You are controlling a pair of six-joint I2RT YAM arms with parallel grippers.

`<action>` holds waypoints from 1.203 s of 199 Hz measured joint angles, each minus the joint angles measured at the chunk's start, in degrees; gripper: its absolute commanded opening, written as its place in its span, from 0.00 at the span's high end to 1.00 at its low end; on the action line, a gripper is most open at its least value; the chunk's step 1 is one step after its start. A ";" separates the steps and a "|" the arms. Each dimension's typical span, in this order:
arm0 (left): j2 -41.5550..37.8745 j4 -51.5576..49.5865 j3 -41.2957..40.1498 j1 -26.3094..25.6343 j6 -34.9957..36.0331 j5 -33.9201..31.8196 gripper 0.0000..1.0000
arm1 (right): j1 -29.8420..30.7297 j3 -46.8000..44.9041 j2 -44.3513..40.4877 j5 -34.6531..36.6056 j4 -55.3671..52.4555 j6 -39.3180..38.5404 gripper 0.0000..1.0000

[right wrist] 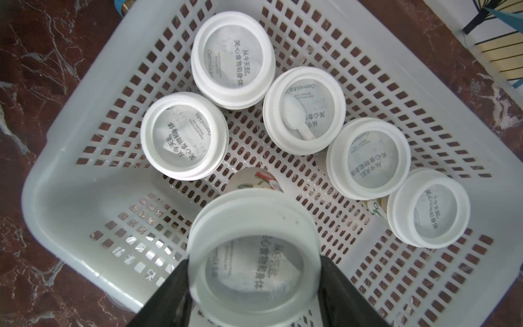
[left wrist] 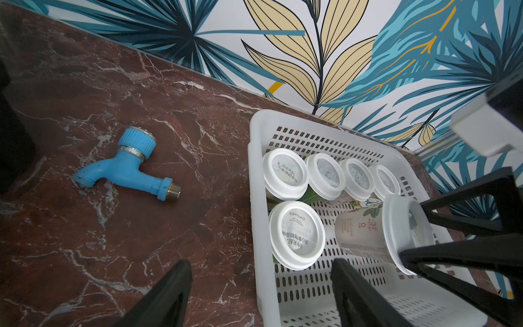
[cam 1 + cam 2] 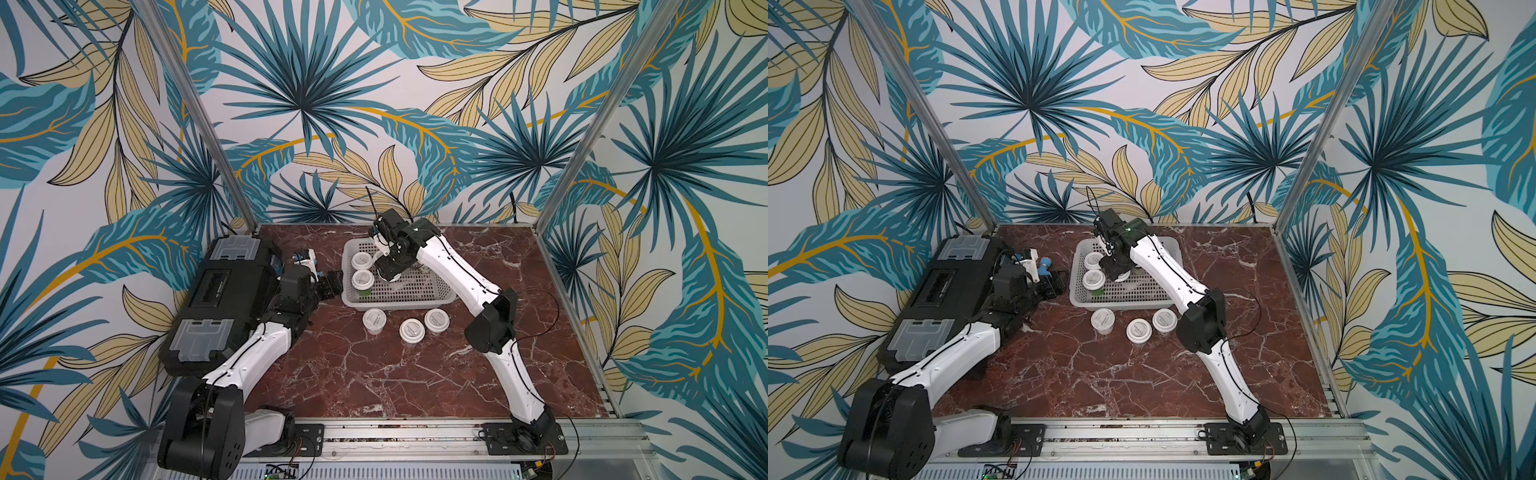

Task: Put the yogurt in the basket
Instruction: Place the yogurt in the basket.

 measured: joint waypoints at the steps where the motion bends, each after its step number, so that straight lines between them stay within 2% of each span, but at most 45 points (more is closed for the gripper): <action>1: 0.00 0.02 0.00 0.00 0.00 0.00 0.18 | -0.02 0.00 0.04 0.02 0.07 -0.02 0.33; 62: 0.07 0.02 0.00 0.00 0.02 0.20 0.18 | -0.55 -0.07 2.40 0.42 3.08 0.17 0.33; 239: -0.79 1.53 -0.39 0.00 0.07 0.28 0.16 | -0.55 -6.05 2.49 -0.68 7.65 1.11 0.32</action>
